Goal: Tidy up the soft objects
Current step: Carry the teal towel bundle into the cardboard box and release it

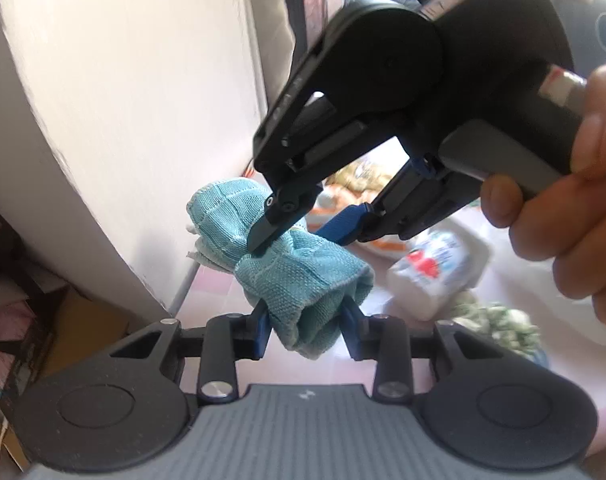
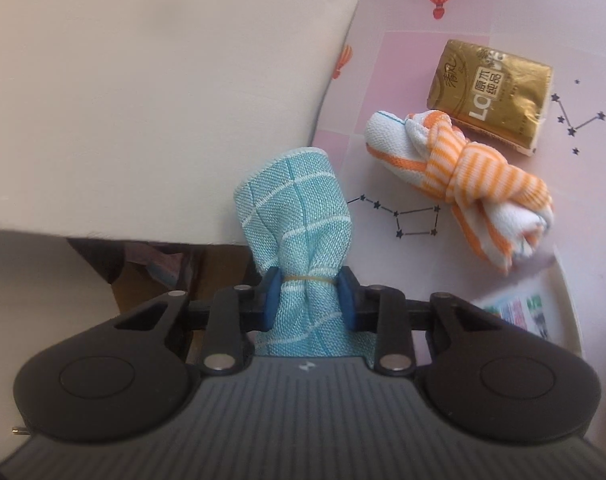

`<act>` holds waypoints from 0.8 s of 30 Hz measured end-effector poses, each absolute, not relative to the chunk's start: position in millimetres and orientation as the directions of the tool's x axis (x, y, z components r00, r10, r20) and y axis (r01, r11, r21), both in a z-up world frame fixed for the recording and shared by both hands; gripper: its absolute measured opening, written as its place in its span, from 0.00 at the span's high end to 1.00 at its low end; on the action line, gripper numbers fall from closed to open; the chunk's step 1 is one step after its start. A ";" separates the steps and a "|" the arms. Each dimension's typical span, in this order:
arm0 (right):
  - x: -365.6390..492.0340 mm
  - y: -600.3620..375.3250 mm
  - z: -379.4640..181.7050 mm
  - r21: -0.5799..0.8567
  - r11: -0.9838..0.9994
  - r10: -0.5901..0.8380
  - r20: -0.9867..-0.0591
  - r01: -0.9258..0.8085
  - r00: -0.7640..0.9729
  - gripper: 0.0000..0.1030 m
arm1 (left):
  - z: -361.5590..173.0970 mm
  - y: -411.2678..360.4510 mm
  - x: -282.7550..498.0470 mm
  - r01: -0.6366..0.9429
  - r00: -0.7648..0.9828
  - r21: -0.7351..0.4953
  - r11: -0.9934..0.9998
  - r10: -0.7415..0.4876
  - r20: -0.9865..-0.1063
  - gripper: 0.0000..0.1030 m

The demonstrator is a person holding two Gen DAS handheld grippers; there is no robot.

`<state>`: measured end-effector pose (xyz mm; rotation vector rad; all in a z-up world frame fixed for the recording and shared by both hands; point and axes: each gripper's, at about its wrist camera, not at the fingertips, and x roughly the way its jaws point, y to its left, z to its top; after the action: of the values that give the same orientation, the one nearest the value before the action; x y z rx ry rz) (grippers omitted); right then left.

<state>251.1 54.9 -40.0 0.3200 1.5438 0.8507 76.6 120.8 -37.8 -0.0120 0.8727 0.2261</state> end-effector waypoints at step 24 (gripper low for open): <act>206.9 -304.8 46.9 0.790 0.604 0.773 -0.549 -0.104 0.318 0.74 | 53.9 -137.5 43.6 0.344 0.801 0.216 0.914 -0.166 -0.575 0.64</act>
<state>206.9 -304.8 46.9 0.7290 1.1043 0.6495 43.6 -137.5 53.9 0.3202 0.5809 -0.2784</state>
